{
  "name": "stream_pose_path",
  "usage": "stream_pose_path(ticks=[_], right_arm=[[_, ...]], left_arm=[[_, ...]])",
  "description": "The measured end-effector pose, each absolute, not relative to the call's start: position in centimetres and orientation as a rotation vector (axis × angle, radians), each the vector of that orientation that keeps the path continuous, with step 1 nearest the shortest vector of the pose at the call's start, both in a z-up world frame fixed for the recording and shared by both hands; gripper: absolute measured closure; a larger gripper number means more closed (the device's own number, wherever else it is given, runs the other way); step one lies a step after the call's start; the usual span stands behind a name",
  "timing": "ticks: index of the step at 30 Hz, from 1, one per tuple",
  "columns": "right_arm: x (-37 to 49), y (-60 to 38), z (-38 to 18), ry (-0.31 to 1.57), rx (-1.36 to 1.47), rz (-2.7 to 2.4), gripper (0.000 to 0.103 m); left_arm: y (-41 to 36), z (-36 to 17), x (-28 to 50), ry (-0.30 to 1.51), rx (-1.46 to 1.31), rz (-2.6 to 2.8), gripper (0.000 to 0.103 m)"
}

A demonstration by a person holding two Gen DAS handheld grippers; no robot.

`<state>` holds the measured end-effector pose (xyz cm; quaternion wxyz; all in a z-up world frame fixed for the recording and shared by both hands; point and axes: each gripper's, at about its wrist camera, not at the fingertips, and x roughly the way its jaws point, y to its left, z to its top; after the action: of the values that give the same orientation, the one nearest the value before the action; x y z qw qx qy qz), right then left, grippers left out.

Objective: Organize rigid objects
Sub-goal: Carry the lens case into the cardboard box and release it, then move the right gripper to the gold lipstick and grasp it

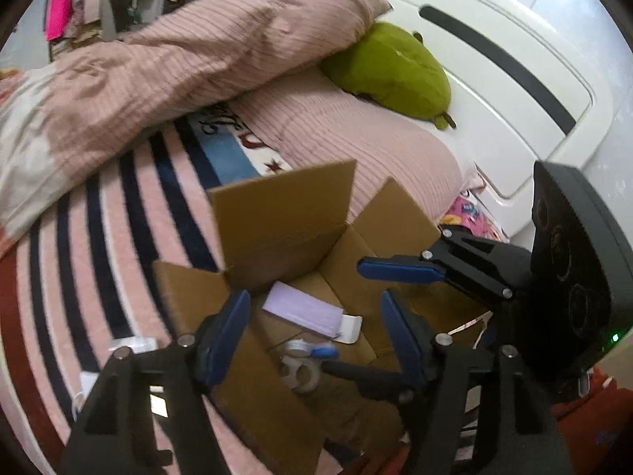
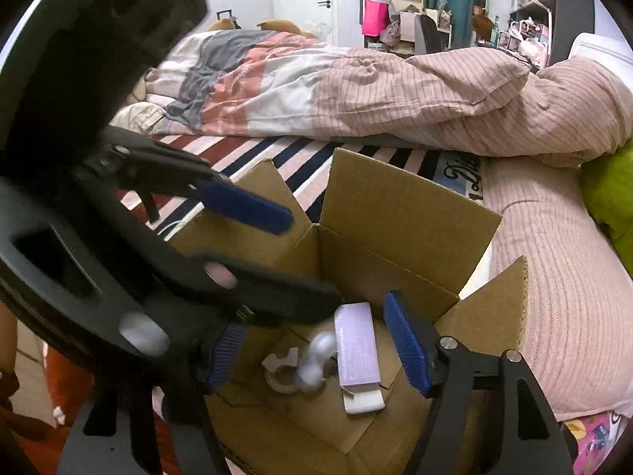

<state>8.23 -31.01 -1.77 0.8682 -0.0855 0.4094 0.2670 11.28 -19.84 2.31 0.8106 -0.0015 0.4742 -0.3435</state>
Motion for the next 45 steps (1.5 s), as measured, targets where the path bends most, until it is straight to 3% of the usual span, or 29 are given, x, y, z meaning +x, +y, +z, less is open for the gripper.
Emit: stream_pose_path(ticks=[7, 13, 18, 20, 22, 32, 39, 41, 45], right_arm=[[5.7, -28.3, 1.2, 0.742, -0.130, 0.674, 0.038], [4.3, -21.6, 1.7, 0.708, -0.193, 0.789, 0.039], [4.4, -14.6, -1.2, 0.789, -0.263, 0.913, 0.052], [4.7, -12.2, -3.4, 0.866, -0.296, 0.927, 0.067], [5.1, -10.4, -5.8, 0.915, -0.343, 0.922, 0.067], [9.9, -11.3, -13.3, 1.057, -0.373, 0.601, 0.067], [10.9, -11.7, -15.1, 1.111, -0.372, 0.587, 0.078], [11.3, -11.8, -15.4, 1.133, -0.344, 0.595, 0.086], [10.6, -12.5, -15.2, 1.152, -0.341, 0.627, 0.090]], left_arm=[[-11.6, 5.1, 8.2, 0.901, -0.029, -0.519, 0.036], [-2.4, 3.0, 5.7, 0.897, -0.093, -0.300, 0.036], [3.5, -0.3, 3.5, 0.894, -0.142, -0.200, 0.036], [5.0, -1.9, 3.2, 0.906, -0.176, -0.178, 0.036], [6.4, -3.5, 2.7, 0.915, -0.218, -0.180, 0.036], [8.7, -7.7, 1.5, 0.942, -0.267, -0.183, 0.036], [8.6, -8.1, 1.5, 0.950, -0.275, -0.195, 0.036], [8.5, -8.2, 1.5, 0.957, -0.272, -0.196, 0.036], [8.4, -8.4, 1.5, 0.969, -0.269, -0.194, 0.036]])
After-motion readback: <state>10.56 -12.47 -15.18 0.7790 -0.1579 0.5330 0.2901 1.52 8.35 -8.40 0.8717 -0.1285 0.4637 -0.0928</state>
